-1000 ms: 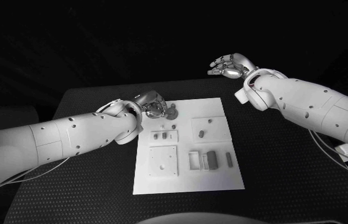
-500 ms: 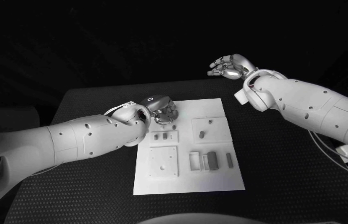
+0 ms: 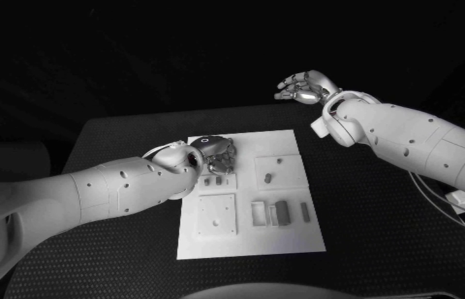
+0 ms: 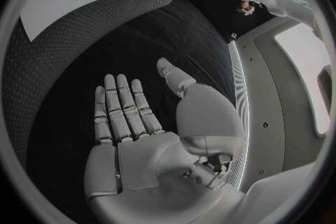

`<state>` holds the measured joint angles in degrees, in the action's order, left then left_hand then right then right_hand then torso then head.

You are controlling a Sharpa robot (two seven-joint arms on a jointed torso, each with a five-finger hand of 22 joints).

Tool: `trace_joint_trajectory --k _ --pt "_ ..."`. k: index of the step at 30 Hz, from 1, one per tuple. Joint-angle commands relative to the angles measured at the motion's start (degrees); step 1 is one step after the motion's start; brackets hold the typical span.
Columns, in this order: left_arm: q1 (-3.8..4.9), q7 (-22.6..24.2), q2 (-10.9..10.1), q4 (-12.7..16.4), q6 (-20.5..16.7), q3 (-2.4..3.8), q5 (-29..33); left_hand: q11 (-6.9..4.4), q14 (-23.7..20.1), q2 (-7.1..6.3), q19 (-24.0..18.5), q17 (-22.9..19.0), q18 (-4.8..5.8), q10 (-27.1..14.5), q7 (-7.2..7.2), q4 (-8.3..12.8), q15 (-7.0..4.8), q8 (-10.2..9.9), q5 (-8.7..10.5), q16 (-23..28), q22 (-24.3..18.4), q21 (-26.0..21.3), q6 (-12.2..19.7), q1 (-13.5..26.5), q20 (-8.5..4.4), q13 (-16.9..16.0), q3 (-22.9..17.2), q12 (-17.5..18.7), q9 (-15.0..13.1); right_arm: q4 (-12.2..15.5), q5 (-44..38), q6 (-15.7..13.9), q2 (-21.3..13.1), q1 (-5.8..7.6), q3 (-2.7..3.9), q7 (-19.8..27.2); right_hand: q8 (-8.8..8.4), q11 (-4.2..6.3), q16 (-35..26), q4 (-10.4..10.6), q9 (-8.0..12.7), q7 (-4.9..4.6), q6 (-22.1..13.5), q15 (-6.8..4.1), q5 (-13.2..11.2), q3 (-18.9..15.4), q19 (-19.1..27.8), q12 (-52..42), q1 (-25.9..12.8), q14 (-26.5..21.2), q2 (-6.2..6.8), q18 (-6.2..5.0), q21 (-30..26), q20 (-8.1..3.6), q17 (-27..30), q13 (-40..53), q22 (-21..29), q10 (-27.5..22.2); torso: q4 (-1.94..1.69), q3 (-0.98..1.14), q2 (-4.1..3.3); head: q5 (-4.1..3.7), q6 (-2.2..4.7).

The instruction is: Assemble the parts on the task board

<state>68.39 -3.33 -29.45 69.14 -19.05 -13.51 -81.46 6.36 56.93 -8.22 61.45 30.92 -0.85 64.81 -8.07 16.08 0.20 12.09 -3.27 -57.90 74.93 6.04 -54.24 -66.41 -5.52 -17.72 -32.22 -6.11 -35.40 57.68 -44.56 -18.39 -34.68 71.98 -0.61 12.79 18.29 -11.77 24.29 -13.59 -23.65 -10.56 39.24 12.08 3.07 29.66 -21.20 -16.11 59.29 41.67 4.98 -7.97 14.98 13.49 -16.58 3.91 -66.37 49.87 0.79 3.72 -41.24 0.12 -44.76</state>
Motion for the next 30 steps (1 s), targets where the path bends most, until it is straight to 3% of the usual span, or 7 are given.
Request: trace_joint_trajectory --k 1,30 --pt "-0.17 0.33 0.32 -0.15 1.52 0.04 -0.89 0.13 0.41 0.04 0.33 0.06 -0.38 0.25 -0.14 -0.12 0.07 -0.38 0.38 -0.38 1.08 0.34 0.11 0.45 0.08 0.11 0.27 0.26 0.09 0.16 -0.05 0.58 0.01 -0.02 0.01 0.72 0.35 -0.05 -0.36 0.15 0.08 -3.22 -0.50 0.26 -0.21 -0.22 0.05 0.27 -0.23 0.13 -0.01 0.49 -0.27 -0.06 -0.04 0.01 -0.10 0.53 -0.03 0.00 0.04 -0.08 -0.09" --pt "-0.96 -0.34 1.84 -3.08 2.53 0.05 -0.89 0.05 1.11 3.20 0.95 0.15 -0.58 1.69 -0.74 -0.55 -0.01 -0.41 0.35 -0.27 1.11 0.24 -0.15 -0.50 0.06 1.77 -1.42 1.86 1.17 0.61 -0.05 0.59 -0.08 -0.02 0.01 0.74 0.39 -0.05 -0.39 0.16 0.13 -3.22 -0.50 0.26 -0.21 -0.24 0.02 0.35 -0.24 0.14 -0.01 0.49 -0.36 -0.06 -0.05 0.01 -0.18 0.58 0.00 0.06 0.07 -0.54 -0.37"
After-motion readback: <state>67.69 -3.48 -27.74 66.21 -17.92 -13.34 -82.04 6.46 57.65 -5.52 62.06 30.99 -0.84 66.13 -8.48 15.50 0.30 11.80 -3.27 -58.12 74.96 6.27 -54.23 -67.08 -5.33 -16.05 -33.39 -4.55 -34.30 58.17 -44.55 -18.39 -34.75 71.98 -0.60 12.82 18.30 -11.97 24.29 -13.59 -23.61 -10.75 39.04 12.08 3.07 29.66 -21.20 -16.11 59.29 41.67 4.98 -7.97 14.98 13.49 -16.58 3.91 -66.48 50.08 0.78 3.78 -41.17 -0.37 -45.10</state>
